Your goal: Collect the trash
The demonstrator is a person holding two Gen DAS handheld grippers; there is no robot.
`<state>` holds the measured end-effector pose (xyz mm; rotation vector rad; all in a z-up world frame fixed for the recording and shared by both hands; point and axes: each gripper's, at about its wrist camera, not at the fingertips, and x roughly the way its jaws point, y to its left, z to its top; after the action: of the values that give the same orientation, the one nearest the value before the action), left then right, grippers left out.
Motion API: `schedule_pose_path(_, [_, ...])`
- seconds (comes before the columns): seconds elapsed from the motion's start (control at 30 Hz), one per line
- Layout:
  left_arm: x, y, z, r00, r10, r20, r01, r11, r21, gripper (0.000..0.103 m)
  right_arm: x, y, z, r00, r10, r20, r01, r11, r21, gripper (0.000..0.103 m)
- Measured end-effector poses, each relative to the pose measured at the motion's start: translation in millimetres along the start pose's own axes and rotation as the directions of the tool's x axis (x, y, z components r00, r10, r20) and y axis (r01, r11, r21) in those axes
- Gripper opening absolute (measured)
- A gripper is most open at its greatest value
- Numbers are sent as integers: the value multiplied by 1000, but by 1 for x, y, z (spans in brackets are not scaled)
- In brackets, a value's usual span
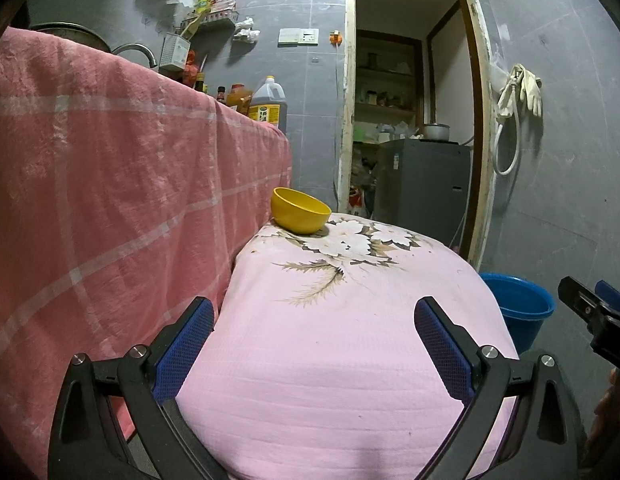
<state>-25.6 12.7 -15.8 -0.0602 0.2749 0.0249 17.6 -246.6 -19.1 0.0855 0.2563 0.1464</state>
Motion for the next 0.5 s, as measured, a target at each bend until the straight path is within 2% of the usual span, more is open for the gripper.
schedule_pose_path(0.5, [2,0,-2,1000,-1,-2,1,1000,7,98,0,0,0,1000,0,0,0,1000,1,103])
